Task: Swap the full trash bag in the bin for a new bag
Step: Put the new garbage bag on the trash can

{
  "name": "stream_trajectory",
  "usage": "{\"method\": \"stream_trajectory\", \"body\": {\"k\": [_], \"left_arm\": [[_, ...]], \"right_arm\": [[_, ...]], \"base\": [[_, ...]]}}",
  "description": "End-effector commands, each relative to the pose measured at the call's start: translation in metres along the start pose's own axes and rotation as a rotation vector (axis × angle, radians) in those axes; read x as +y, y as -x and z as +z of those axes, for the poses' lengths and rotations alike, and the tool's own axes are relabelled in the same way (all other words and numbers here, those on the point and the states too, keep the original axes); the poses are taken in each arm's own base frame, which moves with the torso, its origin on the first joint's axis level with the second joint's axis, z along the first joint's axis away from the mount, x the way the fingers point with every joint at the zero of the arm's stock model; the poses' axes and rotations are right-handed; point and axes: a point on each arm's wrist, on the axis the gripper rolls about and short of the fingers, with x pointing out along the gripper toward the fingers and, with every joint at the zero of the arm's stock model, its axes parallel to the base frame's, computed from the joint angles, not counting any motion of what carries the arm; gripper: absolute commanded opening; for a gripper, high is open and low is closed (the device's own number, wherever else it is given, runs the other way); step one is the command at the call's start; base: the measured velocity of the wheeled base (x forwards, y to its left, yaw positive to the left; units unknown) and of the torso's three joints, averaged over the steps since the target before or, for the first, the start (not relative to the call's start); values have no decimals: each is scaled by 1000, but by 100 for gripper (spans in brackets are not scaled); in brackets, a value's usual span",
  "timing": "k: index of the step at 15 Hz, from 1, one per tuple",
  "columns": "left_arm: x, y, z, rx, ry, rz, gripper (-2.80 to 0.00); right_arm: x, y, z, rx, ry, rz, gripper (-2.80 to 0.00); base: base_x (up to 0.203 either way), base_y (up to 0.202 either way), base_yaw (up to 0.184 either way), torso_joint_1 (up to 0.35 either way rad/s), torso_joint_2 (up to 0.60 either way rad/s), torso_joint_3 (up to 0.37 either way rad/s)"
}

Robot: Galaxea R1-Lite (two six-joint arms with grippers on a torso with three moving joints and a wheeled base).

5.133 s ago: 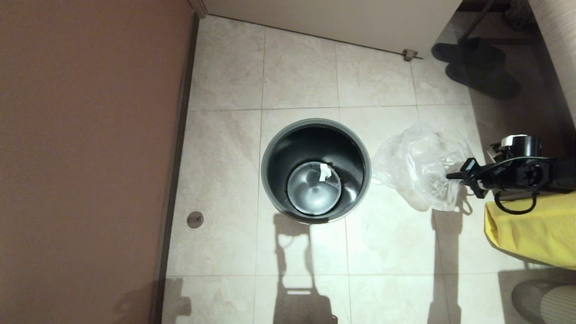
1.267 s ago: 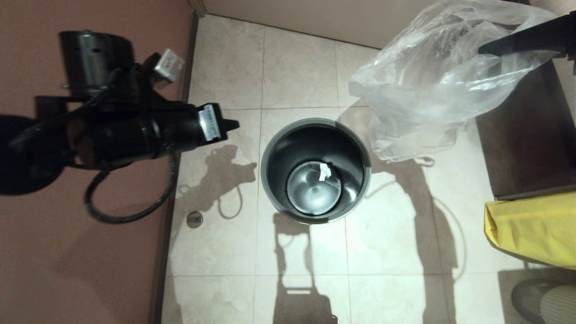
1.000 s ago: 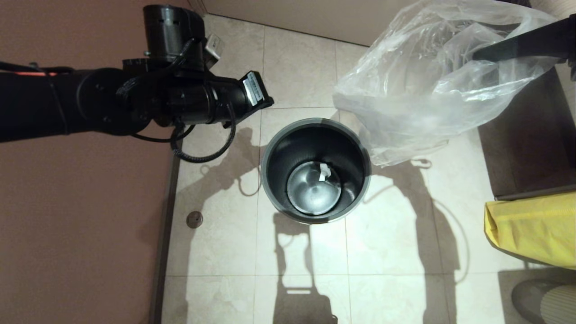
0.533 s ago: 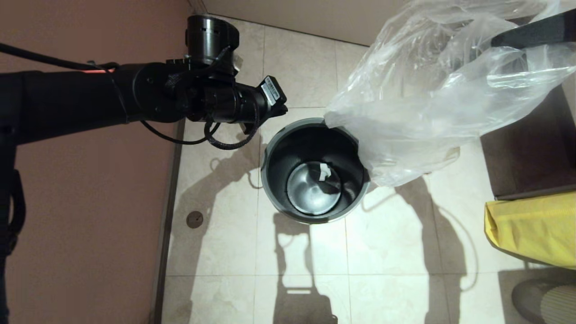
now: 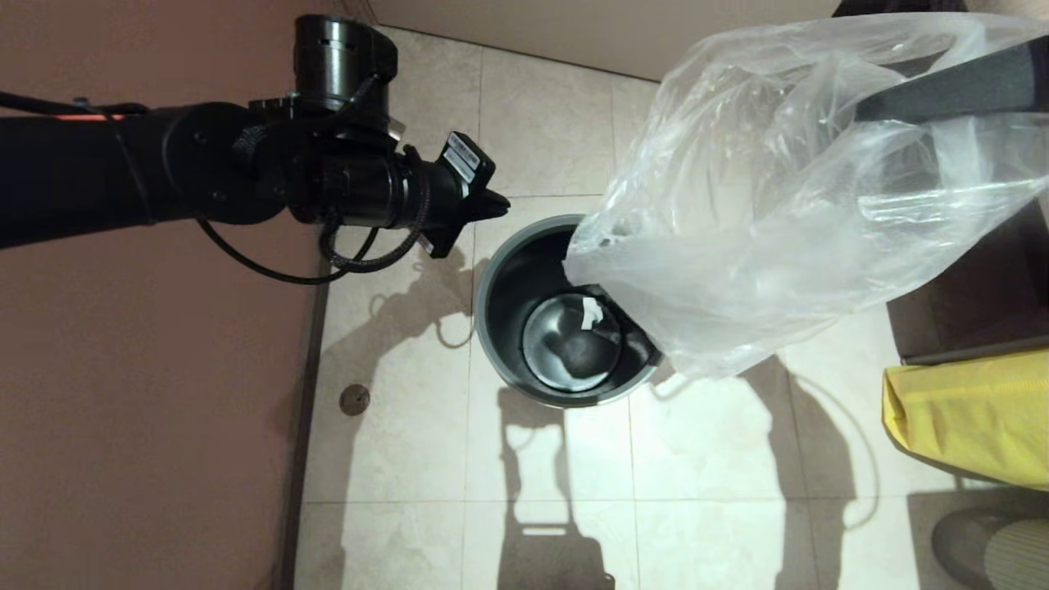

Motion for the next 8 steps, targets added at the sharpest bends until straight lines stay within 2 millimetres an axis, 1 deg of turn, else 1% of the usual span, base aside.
{"method": "stream_trajectory", "body": {"k": [1, 4, 8], "left_arm": [[-11, 31, 2, -23, 0, -34, -280], [-18, 54, -6, -13, -23, -57, -280], [-17, 66, -12, -7, -29, -45, -280]], "right_arm": [[0, -9, 2, -11, 13, 26, -280], [7, -12, 13, -108, 6, 79, -280], [15, -5, 16, -145, -4, 110, -280]], "base": [[0, 0, 0, 0, 0, 0], [0, 0, 0, 0, 0, 0], [0, 0, 0, 0, 0, 0]]}}
